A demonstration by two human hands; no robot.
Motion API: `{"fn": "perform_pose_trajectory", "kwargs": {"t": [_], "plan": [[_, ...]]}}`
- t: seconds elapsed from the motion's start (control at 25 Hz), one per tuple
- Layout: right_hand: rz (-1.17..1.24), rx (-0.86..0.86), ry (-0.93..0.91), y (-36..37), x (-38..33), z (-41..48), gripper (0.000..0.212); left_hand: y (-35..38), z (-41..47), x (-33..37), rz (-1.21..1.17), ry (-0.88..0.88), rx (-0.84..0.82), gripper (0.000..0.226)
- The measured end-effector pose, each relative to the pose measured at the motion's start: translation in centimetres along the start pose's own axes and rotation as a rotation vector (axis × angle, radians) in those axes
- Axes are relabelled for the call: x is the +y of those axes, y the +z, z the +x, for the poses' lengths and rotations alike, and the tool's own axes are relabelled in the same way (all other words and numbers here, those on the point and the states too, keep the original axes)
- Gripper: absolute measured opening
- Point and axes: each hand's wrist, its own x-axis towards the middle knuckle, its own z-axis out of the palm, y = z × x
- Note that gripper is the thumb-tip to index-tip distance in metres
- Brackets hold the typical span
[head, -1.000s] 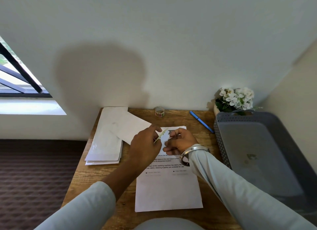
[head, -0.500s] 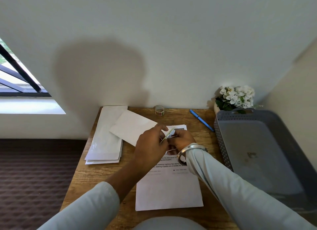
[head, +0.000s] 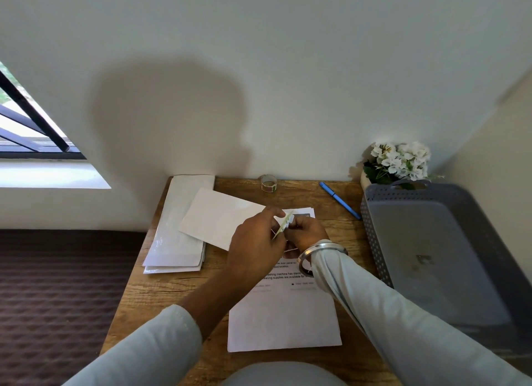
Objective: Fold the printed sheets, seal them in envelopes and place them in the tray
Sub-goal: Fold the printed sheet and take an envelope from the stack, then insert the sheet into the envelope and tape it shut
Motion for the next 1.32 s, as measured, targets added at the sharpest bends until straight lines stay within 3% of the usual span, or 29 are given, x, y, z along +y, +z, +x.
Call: {"fn": "perform_pose_trajectory", "kwargs": {"t": [0.2, 0.36, 0.44, 0.6, 0.72, 0.8, 0.96, 1.32], "plan": [[0.180, 0.008, 0.012, -1.0, -0.6, -0.2, 0.024, -1.3, 0.7, -1.1, -0.055, 0.097, 0.037, 0.048], [0.116, -0.040, -0.090, -2.0, -1.8, -0.4, 0.038, -3.3, 3.1, -2.4, 0.172, 0.228, 0.039, 0.048], [0.133, -0.055, -0.160, -2.4, -2.6, -0.5, 0.034, -4.2, 4.4, -2.4, 0.185, 0.240, -0.003, 0.045], [0.378, -0.063, -0.245, -3.4, -4.7, -0.1, 0.014, -6.8, 6.6, -1.1, -0.014, 0.145, 0.046, 0.010], [0.448, -0.032, -0.208, -4.7, -6.6, 0.4, 0.040, -8.7, 7.4, -0.4, -0.402, -0.006, 0.146, 0.009], [0.419, -0.064, -0.287, -4.8, -6.8, 0.2, 0.040, -9.3, 7.3, 0.0, -0.566, -0.059, 0.195, 0.011], [0.341, -0.087, -0.479, -4.1, -6.8, -0.5, 0.010, -9.8, 7.0, 1.4, -0.691, -0.047, 0.233, 0.011], [0.273, 0.069, -0.745, -5.4, -9.7, -2.4, 0.017, -11.8, 5.5, 3.7, -0.829, 0.079, 0.211, 0.011]]}}
